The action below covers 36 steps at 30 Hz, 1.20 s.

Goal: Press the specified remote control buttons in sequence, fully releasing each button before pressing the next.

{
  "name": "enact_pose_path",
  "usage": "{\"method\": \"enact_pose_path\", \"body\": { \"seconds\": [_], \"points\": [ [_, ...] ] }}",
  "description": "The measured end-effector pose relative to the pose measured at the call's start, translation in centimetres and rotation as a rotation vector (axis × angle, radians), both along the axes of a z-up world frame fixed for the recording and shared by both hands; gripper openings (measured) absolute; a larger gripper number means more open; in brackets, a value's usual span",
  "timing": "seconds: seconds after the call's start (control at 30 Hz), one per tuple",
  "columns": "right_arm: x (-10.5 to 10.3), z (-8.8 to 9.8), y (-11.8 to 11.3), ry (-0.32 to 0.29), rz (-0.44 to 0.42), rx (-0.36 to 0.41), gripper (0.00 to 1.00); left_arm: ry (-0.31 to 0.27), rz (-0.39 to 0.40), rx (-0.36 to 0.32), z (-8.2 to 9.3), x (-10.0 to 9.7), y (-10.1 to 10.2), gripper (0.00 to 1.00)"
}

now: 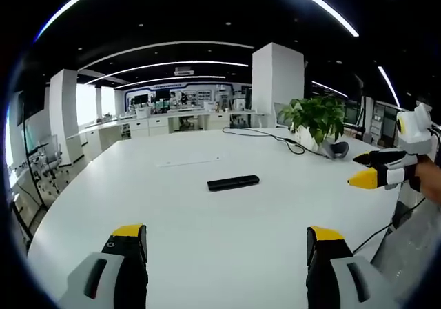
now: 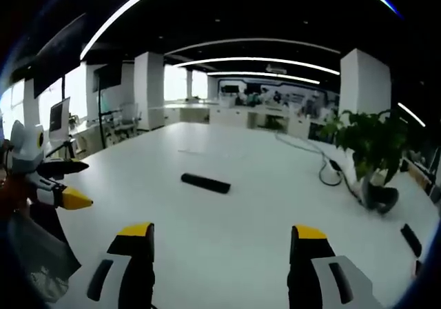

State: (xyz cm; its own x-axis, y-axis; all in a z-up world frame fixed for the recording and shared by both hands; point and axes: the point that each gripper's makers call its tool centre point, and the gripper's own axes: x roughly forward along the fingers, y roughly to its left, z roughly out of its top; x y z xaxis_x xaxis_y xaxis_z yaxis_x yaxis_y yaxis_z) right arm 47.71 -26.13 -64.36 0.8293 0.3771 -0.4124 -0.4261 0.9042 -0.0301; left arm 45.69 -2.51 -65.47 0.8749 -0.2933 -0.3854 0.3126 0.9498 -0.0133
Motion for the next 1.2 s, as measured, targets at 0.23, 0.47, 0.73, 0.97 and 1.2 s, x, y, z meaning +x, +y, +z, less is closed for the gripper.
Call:
{"method": "enact_pose_path", "body": {
  "seconds": [0.23, 0.47, 0.73, 0.97, 1.2],
  "points": [
    [0.7, 0.7, 0.5, -0.017, 0.017, -0.005, 0.78, -0.01, -0.007, 0.011, 0.5, 0.9, 0.0, 1.0],
    [1.9, 1.2, 0.5, -0.027, 0.032, -0.021, 0.78, -0.014, -0.015, 0.028, 0.8, 2.3, 0.0, 1.0],
    [3.1, 1.3, 0.4, -0.029, 0.042, -0.038, 0.77, -0.013, -0.03, 0.049, 0.8, 3.8, 0.6, 1.0],
    [4.2, 0.7, 0.3, -0.02, 0.053, -0.059, 0.77, -0.011, -0.05, 0.06, 0.7, 5.1, 0.7, 1.0],
    [5.3, 0.3, 0.6, -0.005, 0.067, -0.057, 0.76, -0.005, -0.075, 0.074, 0.3, 6.4, 0.5, 1.0]
  ]
}}
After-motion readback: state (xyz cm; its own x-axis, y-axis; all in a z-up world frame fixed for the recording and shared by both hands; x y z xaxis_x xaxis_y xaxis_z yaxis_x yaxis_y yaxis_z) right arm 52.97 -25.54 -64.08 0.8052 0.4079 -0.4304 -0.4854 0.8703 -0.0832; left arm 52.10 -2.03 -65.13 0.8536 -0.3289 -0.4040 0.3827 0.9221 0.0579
